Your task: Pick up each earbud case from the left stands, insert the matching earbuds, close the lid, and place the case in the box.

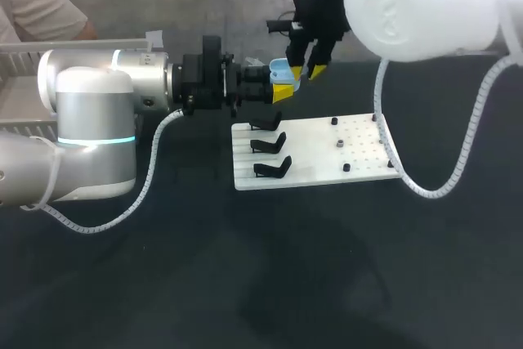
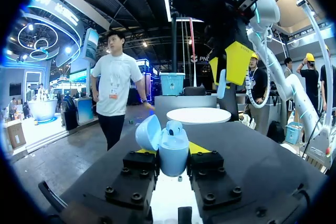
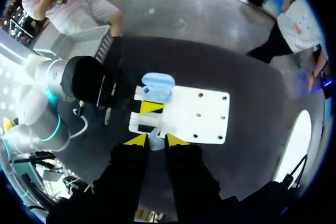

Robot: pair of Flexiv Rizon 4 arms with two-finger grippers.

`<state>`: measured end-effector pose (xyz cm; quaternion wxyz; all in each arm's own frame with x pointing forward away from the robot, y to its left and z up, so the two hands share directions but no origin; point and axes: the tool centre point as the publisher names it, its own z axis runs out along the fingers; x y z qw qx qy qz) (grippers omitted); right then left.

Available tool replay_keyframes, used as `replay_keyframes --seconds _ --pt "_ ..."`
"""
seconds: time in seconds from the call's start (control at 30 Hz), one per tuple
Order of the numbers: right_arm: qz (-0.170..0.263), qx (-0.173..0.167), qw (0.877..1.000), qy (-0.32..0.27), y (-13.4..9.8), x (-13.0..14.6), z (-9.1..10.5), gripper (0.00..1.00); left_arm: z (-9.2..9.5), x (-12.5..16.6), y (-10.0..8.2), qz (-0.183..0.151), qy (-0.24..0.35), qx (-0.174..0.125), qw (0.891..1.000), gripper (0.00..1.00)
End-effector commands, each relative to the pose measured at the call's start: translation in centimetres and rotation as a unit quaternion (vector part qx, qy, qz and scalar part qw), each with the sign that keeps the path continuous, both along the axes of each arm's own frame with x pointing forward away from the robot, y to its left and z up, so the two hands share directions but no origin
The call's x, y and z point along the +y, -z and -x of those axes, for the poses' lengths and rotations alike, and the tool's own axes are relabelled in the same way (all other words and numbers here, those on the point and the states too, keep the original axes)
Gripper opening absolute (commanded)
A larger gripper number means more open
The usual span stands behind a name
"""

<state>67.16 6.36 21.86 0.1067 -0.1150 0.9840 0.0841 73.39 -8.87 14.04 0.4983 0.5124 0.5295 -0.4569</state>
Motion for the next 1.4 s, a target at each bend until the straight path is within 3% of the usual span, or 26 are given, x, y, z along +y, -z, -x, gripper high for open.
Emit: replay_keyframes --seconds 0.03,0.6,1.4 --pt "0.005 0.008 1.000 -0.010 -0.5 0.7 -1.3 0.00 0.2 0.0 0.1 0.002 -0.003 -0.003 1.000 0.00" --pt "0.027 -0.001 0.998 -0.058 1.0 2.2 -3.8 0.00 0.2 0.0 0.1 0.002 -0.003 -0.003 1.000 0.00" --pt "0.041 -0.002 0.995 -0.090 2.3 2.8 -4.5 0.00 0.2 0.0 0.1 0.002 -0.003 -0.003 1.000 0.00"
